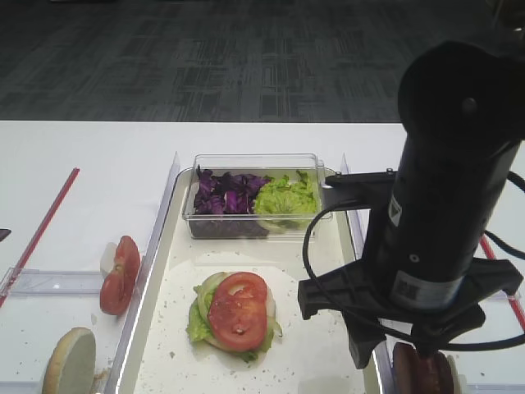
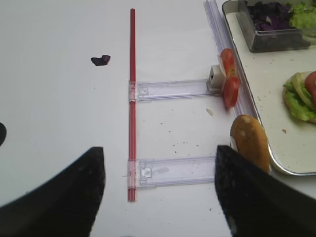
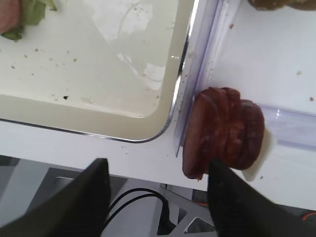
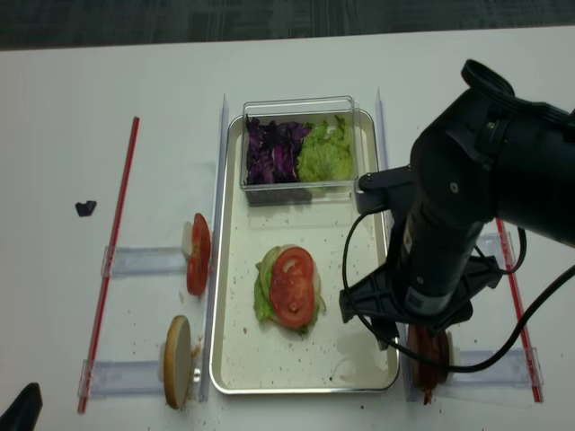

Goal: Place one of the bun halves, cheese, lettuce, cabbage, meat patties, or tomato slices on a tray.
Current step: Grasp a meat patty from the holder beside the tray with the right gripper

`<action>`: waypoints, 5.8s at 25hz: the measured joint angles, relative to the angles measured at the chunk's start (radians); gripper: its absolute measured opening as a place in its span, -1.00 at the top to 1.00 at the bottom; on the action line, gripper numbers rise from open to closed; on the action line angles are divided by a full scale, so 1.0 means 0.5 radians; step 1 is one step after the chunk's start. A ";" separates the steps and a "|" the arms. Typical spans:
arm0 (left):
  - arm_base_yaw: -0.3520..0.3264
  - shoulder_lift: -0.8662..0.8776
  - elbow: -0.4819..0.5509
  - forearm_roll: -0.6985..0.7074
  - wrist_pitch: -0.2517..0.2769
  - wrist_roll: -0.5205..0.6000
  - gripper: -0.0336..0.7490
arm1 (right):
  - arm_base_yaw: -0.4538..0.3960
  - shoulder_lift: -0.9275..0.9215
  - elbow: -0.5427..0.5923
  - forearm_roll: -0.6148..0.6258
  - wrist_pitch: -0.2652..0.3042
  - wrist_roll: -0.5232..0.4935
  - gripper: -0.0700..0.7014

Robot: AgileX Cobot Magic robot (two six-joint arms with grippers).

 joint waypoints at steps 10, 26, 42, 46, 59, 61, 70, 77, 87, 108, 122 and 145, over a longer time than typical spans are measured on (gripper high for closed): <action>0.000 0.000 0.000 0.000 0.000 0.000 -0.21 | 0.000 0.000 0.091 -0.009 -0.135 0.026 -0.22; 0.000 0.000 0.000 0.000 0.000 0.000 -0.21 | 0.000 0.000 0.091 -0.117 -0.140 0.103 -0.21; 0.000 0.000 0.000 0.000 0.000 0.000 -0.21 | 0.000 0.063 0.091 -0.148 -0.149 0.128 -0.21; 0.000 0.000 0.000 0.000 0.000 0.000 -0.21 | 0.000 0.081 0.091 -0.148 -0.150 0.125 -0.20; 0.000 0.000 0.000 0.000 0.000 0.000 -0.21 | 0.000 0.160 0.091 -0.119 -0.165 0.094 -0.11; 0.000 0.000 0.000 0.000 0.000 0.000 -0.21 | 0.000 0.160 0.091 -0.119 -0.166 0.094 -0.08; 0.000 0.000 0.000 0.000 0.000 0.000 -0.21 | 0.000 0.160 0.091 -0.127 -0.166 0.094 0.03; 0.000 0.000 0.000 0.000 0.000 0.000 -0.21 | 0.000 0.160 0.091 -0.134 -0.159 0.094 0.19; 0.000 0.000 0.000 0.000 0.000 0.000 -0.21 | 0.000 0.160 0.091 -0.158 -0.149 0.098 0.36; 0.000 0.000 0.000 0.000 0.000 0.000 -0.21 | 0.000 0.160 0.091 -0.196 -0.130 0.097 0.50; 0.000 0.000 0.000 0.000 0.000 0.000 -0.21 | 0.000 0.091 0.092 -0.200 -0.084 0.097 0.50; 0.000 0.000 0.000 0.000 0.000 0.000 -0.21 | 0.000 -0.088 -0.142 -0.208 0.147 0.094 0.50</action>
